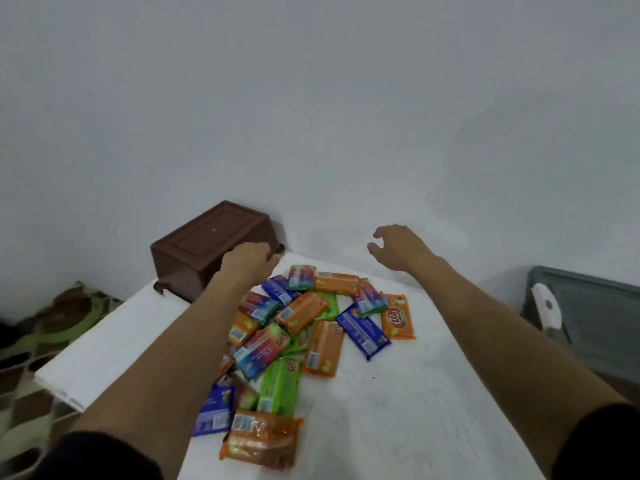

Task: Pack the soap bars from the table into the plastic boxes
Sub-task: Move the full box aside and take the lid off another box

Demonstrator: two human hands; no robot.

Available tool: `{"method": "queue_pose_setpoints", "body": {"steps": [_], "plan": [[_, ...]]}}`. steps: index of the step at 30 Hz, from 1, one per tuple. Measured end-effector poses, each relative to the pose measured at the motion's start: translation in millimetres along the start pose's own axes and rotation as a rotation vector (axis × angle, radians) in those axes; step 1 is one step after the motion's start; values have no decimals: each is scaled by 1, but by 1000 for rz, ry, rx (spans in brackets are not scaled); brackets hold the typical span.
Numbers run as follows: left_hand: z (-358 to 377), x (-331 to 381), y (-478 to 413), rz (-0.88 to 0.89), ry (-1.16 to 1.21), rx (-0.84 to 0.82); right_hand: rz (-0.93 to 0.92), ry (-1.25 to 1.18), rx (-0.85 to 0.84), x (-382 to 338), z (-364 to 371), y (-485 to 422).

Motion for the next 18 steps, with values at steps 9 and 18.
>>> {"method": "queue_pose_setpoints", "body": {"steps": [9, 18], "plan": [[-22, -146, 5, -288, 136, 169, -189, -99, -27, -146, 2, -90], [19, -202, 0, -488, 472, 190, -215, -302, -113, -220, 32, -161]]}}
Point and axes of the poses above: each hand's wrist, its own y-axis away from the middle knuckle, its own z-axis out of the palm, x = y × z, the point moved 5 cm from there along -y, towards the middle knuckle, and after that the axes turned 13 degrees about -x, right-handed, at the moved point
